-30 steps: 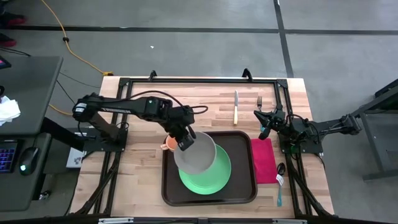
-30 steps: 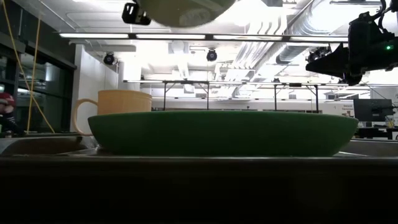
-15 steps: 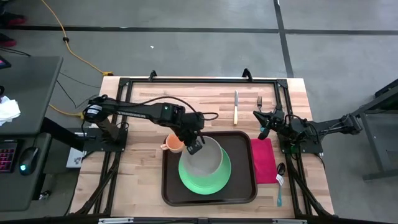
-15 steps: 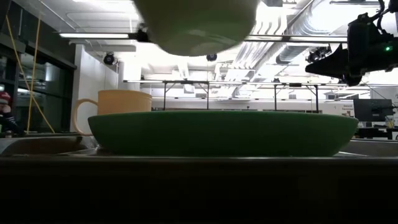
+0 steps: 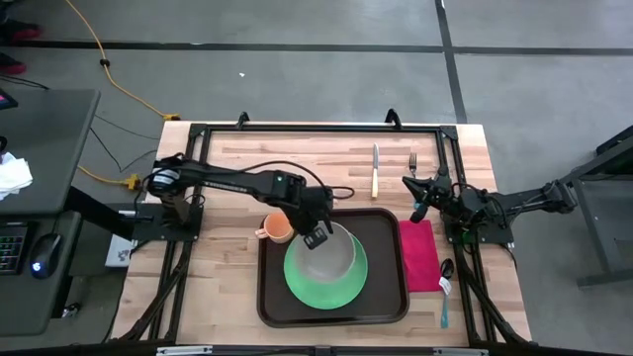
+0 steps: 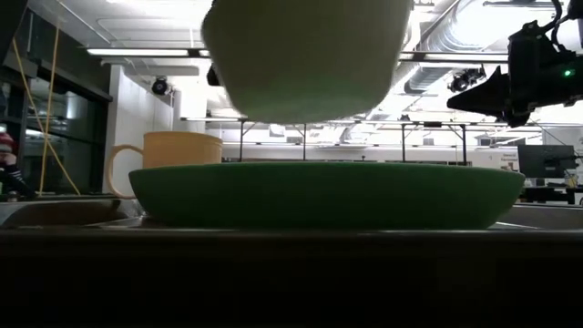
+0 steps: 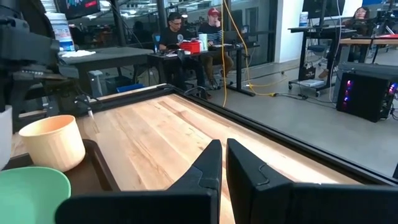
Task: Set up tray
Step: Put the white bowl on the green plate on the brown serving tray
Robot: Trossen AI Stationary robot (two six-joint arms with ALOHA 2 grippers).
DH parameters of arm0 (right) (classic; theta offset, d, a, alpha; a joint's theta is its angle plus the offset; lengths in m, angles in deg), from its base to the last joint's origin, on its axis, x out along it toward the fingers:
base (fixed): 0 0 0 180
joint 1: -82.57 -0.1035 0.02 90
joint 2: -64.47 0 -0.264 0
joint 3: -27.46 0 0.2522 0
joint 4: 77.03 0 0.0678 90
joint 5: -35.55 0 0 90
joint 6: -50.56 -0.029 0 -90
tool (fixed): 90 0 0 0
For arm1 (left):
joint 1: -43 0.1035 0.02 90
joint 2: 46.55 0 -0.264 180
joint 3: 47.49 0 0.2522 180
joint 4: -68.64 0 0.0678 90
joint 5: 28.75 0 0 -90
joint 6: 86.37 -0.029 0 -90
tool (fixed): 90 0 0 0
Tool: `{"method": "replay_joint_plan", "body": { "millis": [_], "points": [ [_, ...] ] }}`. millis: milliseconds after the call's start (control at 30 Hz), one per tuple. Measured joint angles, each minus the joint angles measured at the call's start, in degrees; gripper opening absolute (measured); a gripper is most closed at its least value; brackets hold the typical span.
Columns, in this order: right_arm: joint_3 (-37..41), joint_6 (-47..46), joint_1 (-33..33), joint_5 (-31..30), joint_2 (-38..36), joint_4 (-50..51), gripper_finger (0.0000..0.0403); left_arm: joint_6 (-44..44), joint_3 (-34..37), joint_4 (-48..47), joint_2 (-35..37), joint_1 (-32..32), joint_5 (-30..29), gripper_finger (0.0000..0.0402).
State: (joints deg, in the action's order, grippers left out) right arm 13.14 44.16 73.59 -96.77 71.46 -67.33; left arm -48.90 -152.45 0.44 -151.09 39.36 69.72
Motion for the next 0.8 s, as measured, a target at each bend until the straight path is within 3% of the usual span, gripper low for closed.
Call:
{"method": "replay_joint_plan", "body": {
  "millis": [800],
  "points": [
    [0.0,0.5,0.0,0.0,0.1,0.0,0.0,0.2,0.0,-0.2,-4.5,0.3,0.6,0.0016]
  ]
}}
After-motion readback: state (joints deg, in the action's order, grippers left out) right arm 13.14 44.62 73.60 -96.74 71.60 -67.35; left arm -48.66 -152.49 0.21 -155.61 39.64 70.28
